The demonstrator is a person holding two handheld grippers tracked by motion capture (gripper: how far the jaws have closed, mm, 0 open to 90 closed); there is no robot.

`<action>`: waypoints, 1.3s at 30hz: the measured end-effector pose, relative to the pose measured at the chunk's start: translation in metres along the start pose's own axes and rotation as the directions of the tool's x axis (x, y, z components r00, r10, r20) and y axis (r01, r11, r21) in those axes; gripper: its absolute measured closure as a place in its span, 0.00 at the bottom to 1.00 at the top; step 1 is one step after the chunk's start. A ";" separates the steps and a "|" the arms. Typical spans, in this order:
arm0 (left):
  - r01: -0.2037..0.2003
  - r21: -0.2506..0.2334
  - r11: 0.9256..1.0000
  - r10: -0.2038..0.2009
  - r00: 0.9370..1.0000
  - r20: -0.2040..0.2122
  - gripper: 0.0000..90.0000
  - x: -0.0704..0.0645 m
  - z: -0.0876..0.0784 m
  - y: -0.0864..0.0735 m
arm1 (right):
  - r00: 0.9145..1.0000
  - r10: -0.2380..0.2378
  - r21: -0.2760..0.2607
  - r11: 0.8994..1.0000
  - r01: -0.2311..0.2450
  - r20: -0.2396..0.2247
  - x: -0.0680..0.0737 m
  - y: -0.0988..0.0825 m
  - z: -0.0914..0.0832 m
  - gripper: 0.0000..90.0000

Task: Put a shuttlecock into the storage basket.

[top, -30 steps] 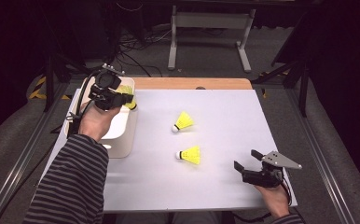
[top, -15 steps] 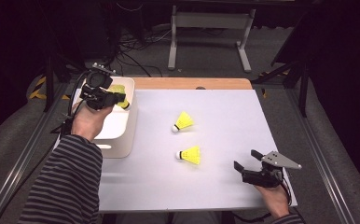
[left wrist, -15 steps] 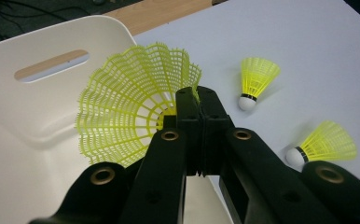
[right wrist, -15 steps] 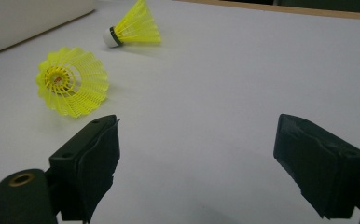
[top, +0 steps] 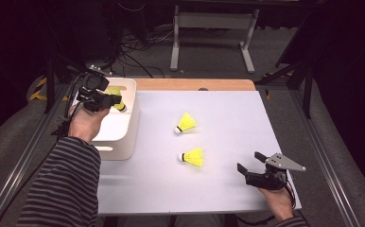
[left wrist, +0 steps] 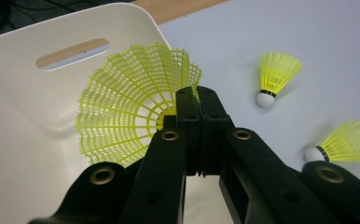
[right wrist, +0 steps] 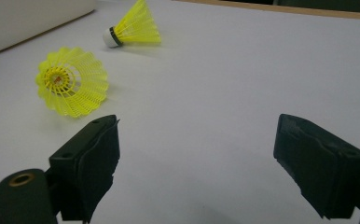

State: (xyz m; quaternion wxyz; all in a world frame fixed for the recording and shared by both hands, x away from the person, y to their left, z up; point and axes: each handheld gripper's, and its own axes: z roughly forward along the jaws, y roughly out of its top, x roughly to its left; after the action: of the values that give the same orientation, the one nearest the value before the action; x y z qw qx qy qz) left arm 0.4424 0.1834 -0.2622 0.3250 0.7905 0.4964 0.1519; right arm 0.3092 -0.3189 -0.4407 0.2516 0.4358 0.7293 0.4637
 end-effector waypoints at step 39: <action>0.046 0.061 0.997 -0.043 0.998 -0.043 0.99 0.021 0.031 -0.007 | 1.000 0.002 0.001 1.000 -0.002 -0.001 0.000 0.000 0.000 0.16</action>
State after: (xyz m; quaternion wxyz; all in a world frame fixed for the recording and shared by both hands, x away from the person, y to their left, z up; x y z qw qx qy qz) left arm 0.4645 0.1926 -0.2921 0.2933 0.7856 0.5250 0.1455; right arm 0.3095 -0.3189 -0.4408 0.2506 0.4361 0.7292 0.4639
